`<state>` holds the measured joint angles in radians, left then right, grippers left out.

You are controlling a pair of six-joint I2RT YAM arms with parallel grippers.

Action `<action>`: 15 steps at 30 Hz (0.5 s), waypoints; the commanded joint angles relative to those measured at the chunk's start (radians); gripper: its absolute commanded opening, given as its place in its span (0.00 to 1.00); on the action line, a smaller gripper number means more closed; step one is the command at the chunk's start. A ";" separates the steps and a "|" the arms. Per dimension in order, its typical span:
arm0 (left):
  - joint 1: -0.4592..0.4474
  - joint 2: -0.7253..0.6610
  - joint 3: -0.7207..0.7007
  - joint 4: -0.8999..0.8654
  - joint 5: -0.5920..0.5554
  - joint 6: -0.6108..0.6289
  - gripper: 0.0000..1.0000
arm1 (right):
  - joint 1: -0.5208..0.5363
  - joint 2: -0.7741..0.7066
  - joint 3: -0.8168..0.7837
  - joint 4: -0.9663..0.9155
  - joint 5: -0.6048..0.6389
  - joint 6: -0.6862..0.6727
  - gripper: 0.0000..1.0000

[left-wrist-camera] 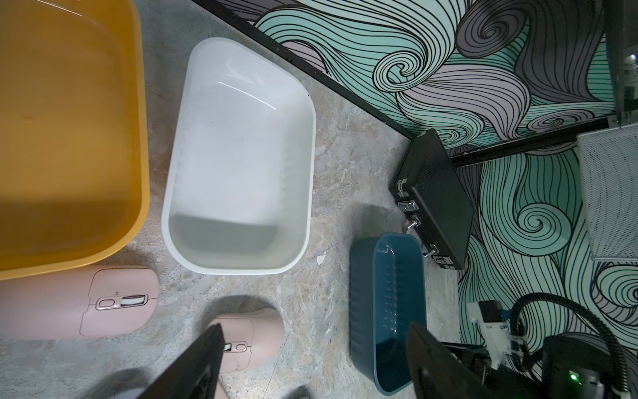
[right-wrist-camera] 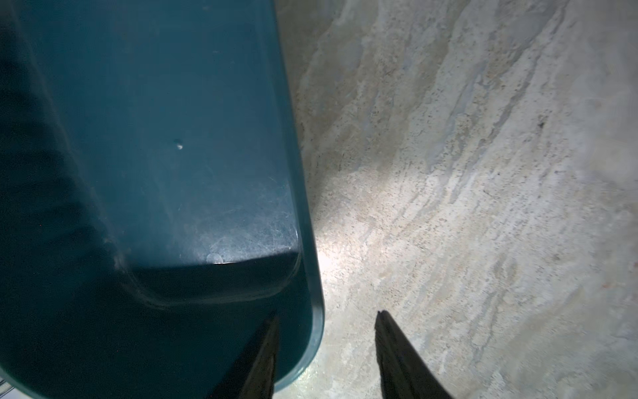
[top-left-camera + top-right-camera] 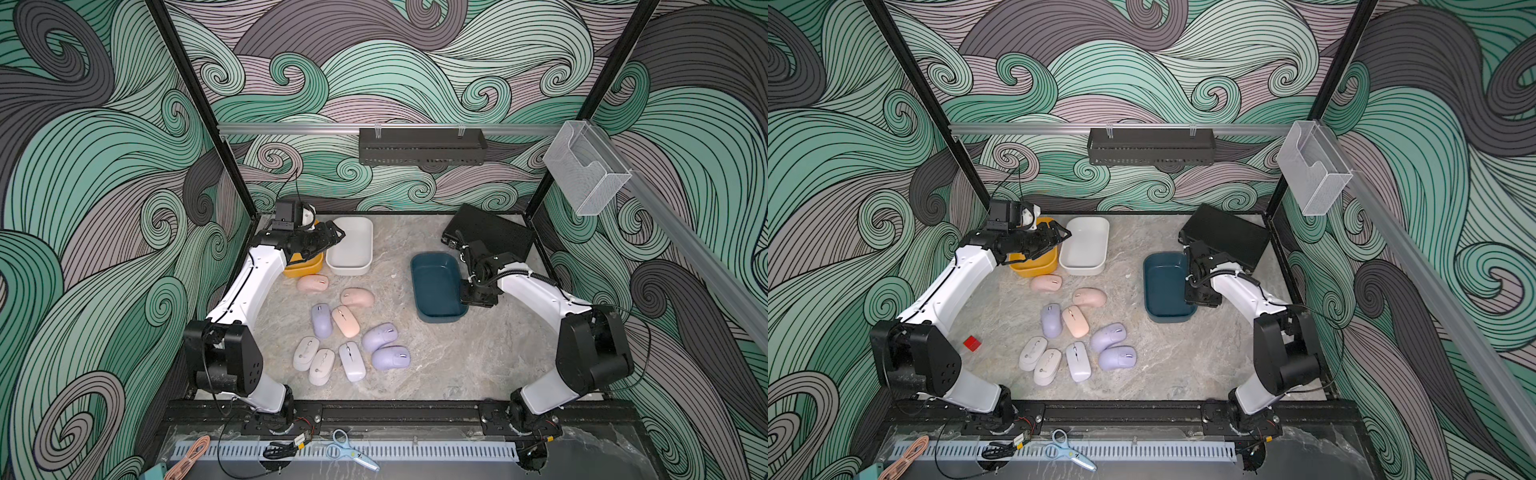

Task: Place the mice by color into the storage box
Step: Move the storage box to the center of the board, then adjust the mouse at the center of the board.

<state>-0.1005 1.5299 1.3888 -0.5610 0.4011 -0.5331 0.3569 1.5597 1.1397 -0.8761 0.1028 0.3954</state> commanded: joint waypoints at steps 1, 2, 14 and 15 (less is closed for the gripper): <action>-0.002 -0.028 -0.002 -0.003 -0.028 0.001 0.82 | 0.097 -0.081 0.075 -0.087 0.074 -0.031 0.51; -0.001 -0.035 -0.005 -0.005 -0.058 -0.004 0.82 | 0.136 -0.090 0.093 -0.092 0.074 -0.029 0.52; 0.063 -0.092 -0.055 -0.011 -0.299 -0.081 0.84 | 0.612 0.217 0.286 0.063 -0.056 -0.003 0.76; 0.067 -0.090 -0.054 -0.011 -0.302 -0.080 0.84 | 0.629 0.238 0.292 0.064 -0.066 -0.004 0.76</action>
<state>-0.0494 1.4555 1.3415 -0.5648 0.1555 -0.5976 0.9394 1.7527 1.4075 -0.8104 0.0654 0.3820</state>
